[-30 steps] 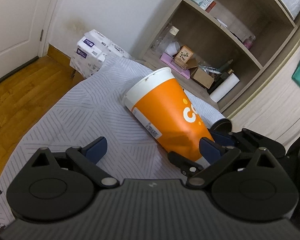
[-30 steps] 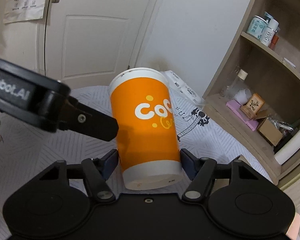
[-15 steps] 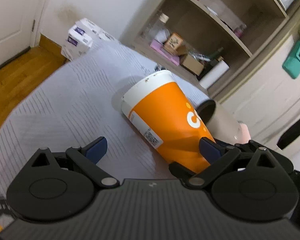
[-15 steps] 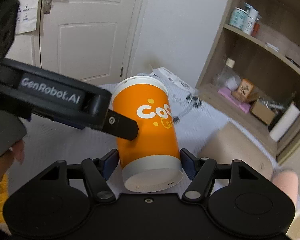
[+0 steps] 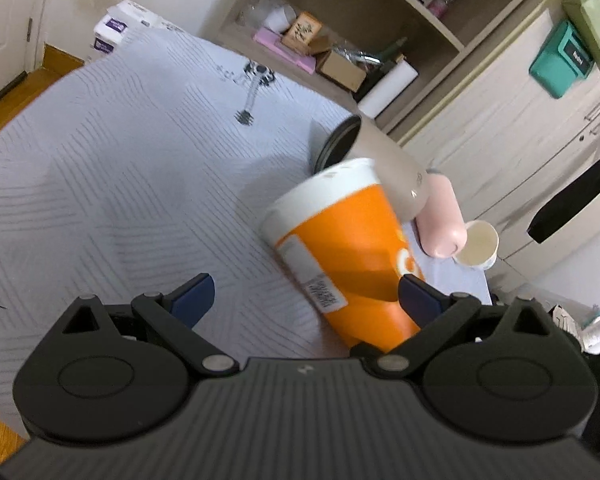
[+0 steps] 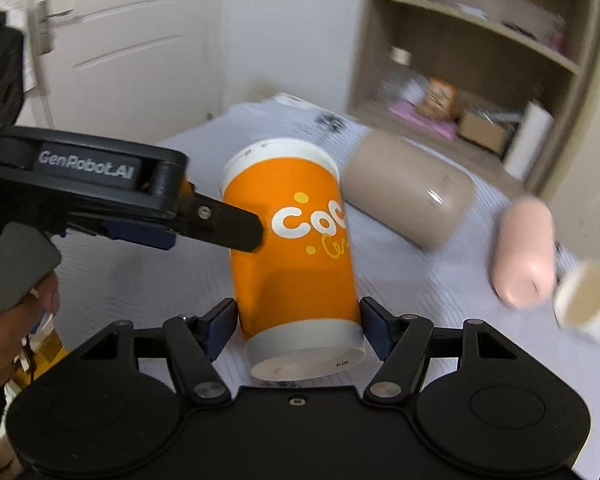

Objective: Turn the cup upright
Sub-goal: 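Lift the orange cup with the right tool and rotate it rim-up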

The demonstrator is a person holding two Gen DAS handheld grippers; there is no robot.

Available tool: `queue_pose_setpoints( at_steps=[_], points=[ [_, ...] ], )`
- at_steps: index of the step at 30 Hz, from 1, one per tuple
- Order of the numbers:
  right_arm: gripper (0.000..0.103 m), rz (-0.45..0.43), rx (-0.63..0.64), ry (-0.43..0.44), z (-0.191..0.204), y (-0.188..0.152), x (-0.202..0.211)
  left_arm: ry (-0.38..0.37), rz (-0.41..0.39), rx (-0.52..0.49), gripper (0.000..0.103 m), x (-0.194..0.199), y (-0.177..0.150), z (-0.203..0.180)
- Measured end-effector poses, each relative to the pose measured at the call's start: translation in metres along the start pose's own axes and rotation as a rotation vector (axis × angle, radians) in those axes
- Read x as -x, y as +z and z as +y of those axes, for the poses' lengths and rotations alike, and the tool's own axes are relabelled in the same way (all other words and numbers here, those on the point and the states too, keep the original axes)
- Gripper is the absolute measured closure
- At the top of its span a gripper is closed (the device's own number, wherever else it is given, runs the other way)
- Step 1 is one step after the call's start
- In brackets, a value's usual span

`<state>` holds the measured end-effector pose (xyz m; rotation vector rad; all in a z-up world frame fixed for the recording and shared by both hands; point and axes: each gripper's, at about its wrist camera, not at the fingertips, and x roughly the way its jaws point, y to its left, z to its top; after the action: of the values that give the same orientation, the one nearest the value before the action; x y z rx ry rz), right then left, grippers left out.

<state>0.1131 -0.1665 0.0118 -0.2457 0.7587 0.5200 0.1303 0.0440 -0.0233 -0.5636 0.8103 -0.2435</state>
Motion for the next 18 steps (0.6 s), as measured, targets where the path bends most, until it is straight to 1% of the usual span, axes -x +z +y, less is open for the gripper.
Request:
queue_pose_setpoints(
  at_steps=[5,10,14,16,18],
  points=[
    [0.031,0.020,-0.051,0.020,-0.011,-0.007,0.002,-0.038,0.031,-0.001,0.004,-0.010,-0.001,-0.009],
    [0.031,0.044,-0.060,0.060,-0.013,-0.007,-0.001,-0.043,0.041,-0.004,0.004,-0.017,-0.004,-0.016],
    [0.031,0.063,-0.003,0.100,-0.013,-0.005,-0.001,-0.037,0.038,0.000,0.004,-0.016,-0.004,-0.015],
    [0.030,0.062,-0.002,0.124,-0.017,-0.001,0.000,-0.037,0.035,0.001,0.004,-0.016,-0.003,-0.014],
    [0.025,0.059,-0.009,0.159,-0.021,0.004,0.002,-0.041,0.036,0.008,0.004,-0.017,-0.002,-0.012]
  ],
)
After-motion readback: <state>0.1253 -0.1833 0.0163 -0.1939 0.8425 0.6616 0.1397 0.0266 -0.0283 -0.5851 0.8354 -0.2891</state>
